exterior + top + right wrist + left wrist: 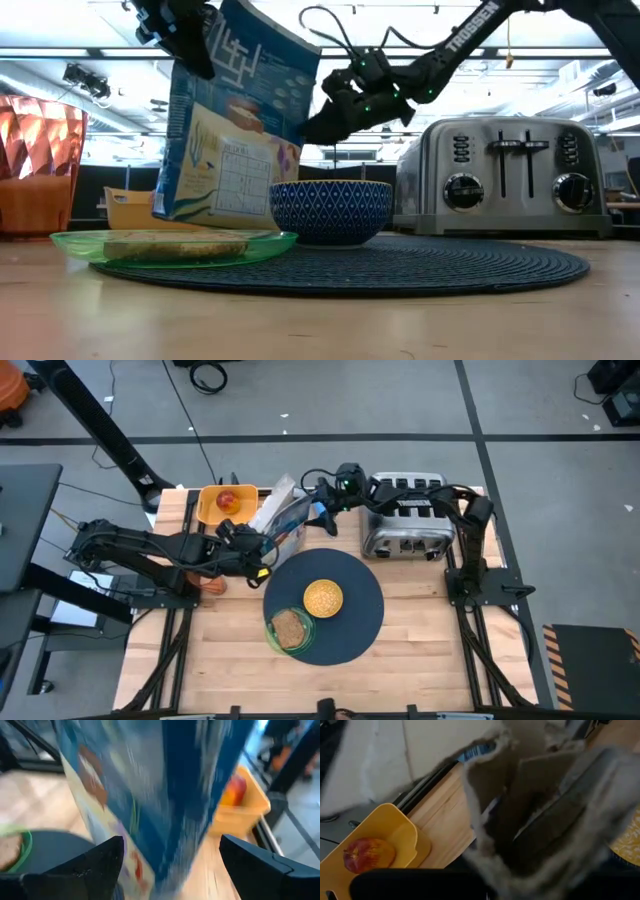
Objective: Arrange a breakfast setting
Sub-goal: Pour the cereal in the yellow bowl on the dark blue table mat
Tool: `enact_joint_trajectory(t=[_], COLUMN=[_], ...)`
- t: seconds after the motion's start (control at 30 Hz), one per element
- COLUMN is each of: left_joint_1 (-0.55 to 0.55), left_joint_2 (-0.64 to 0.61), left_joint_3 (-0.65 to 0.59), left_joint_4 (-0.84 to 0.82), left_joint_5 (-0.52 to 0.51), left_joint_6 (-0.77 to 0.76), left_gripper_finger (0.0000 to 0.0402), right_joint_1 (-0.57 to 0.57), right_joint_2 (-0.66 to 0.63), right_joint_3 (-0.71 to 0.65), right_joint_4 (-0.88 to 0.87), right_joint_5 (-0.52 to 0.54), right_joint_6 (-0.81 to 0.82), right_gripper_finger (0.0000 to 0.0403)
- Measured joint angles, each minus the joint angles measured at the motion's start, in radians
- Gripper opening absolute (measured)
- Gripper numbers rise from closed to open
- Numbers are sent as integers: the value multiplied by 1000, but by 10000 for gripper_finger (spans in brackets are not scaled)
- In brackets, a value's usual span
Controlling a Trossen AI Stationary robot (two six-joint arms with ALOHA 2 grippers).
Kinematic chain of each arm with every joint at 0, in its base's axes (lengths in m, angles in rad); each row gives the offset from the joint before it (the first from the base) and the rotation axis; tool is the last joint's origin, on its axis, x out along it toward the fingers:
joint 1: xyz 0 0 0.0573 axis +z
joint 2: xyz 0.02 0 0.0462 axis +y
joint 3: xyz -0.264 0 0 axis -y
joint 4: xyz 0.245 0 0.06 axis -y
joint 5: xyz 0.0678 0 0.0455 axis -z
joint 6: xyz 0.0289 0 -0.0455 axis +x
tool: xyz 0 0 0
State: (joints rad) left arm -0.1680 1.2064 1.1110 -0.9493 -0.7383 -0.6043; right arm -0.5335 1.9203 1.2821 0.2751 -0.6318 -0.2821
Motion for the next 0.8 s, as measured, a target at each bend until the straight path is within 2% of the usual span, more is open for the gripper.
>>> enact_joint_trajectory(t=[0.07, 0.23, 0.4, 0.6, 0.8], left_joint_1=[0, 1, 1, 5, 15], left_joint_2=[0, -4, -19, -135, -301], left_joint_3=[0, 0, 0, -47, -229], left_joint_4=[2, 0, -2, -4, 210], left_joint_5=[7, 23, 38, 44, 58], left_joint_6=[12, 15, 44, 41, 84], left_gripper_finger=[41, 41, 54, 117, 191], right_joint_1=[-1, 13, 31, 30, 34], right_joint_2=[11, 5, 1, 1, 1], right_joint_3=[14, 32, 32, 32, 32], right_joint_4=[60, 68, 61, 64, 69], right_joint_5=[-31, -95, -129, -187, -176], right_joint_6=[21, 67, 108, 168, 175], right_gripper_finger=[324, 304, 259, 220, 217])
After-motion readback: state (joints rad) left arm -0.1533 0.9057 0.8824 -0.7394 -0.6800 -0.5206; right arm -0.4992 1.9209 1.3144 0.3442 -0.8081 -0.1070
